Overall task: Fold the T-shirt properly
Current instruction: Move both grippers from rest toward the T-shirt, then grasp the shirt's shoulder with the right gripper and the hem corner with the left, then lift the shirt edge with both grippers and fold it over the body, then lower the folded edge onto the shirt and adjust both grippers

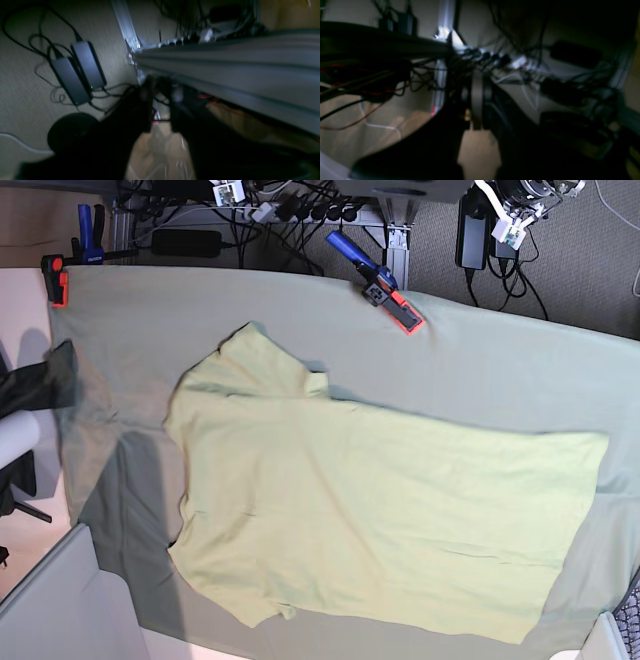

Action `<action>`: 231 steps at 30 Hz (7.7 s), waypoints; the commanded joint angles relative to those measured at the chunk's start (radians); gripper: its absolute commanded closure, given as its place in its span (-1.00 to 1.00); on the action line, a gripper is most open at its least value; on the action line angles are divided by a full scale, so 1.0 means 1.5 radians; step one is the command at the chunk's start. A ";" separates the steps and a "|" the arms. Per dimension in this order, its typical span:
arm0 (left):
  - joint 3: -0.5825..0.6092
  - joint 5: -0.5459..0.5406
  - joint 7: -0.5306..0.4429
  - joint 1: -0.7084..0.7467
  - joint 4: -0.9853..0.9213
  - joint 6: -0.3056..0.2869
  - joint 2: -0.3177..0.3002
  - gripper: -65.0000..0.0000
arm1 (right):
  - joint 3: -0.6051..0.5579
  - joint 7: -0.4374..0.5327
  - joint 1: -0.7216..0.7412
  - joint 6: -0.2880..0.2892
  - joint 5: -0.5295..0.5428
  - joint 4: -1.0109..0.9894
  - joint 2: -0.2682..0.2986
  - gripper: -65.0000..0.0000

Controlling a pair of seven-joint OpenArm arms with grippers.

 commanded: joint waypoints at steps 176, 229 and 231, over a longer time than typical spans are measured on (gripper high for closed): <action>-0.227 -0.385 0.204 -0.416 -0.015 -0.115 -0.248 1.00 | 0.314 -0.379 0.392 0.005 0.279 0.383 -0.137 1.00; -0.392 -0.564 0.358 -0.402 -0.088 -0.115 -0.237 -0.01 | 0.423 -0.467 0.411 -0.023 0.326 0.253 -0.100 -0.36; -0.392 -0.565 0.360 -0.402 -0.088 -0.115 -0.237 -0.01 | 0.423 -0.465 0.419 -0.015 0.341 0.224 -0.110 -0.36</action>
